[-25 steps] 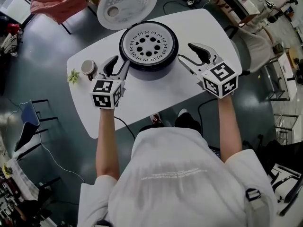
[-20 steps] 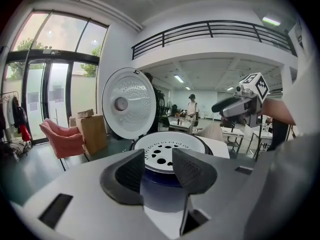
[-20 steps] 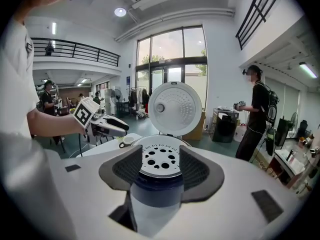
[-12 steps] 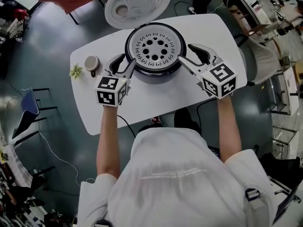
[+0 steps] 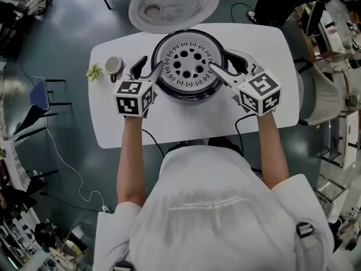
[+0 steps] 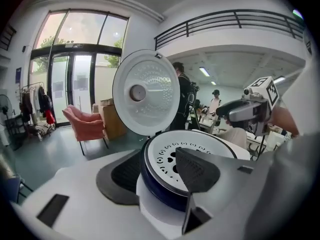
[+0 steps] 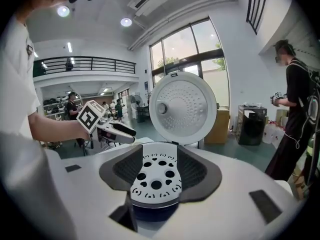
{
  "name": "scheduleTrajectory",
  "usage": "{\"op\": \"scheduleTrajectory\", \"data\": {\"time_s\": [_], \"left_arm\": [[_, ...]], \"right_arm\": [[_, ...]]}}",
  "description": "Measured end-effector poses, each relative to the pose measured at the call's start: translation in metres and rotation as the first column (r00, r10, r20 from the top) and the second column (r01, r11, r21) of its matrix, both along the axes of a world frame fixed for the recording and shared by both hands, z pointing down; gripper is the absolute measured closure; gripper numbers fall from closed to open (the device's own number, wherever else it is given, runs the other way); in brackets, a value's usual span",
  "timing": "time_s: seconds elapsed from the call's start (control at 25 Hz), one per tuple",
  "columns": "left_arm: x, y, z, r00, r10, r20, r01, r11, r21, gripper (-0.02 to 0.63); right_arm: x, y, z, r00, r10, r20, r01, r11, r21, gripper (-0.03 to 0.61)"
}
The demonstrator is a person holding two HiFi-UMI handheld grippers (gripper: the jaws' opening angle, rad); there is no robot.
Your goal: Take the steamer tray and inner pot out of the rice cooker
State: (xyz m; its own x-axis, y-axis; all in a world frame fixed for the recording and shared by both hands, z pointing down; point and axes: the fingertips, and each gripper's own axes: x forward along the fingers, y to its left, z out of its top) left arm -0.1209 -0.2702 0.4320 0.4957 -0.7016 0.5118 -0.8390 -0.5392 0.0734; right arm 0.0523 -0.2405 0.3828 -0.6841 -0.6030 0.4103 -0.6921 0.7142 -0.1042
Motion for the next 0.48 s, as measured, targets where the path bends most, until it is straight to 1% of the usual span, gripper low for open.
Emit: {"op": "scheduleTrajectory", "data": {"time_s": [0.12, 0.2, 0.36, 0.48], "left_arm": [[0.018, -0.002, 0.017, 0.996, -0.038, 0.085, 0.042, 0.998, -0.045, 0.37], [0.018, -0.009, 0.025, 0.988, -0.063, 0.139, 0.072, 0.995, -0.064, 0.365], [-0.007, -0.026, 0.036, 0.97, -0.113, 0.217, 0.137, 0.986, -0.097, 0.356], [-0.025, -0.032, 0.044, 0.956, -0.129, 0.264, 0.166, 0.978, -0.126, 0.348]], "right_arm": [[0.015, -0.008, 0.01, 0.998, -0.065, 0.02, 0.065, 0.998, -0.01, 0.35], [0.019, -0.017, 0.014, 0.996, -0.089, 0.029, 0.09, 0.996, -0.022, 0.35], [0.007, -0.039, 0.021, 0.992, -0.12, 0.043, 0.122, 0.991, -0.056, 0.35], [-0.004, -0.05, 0.024, 0.99, -0.131, 0.052, 0.135, 0.987, -0.083, 0.35]]}}
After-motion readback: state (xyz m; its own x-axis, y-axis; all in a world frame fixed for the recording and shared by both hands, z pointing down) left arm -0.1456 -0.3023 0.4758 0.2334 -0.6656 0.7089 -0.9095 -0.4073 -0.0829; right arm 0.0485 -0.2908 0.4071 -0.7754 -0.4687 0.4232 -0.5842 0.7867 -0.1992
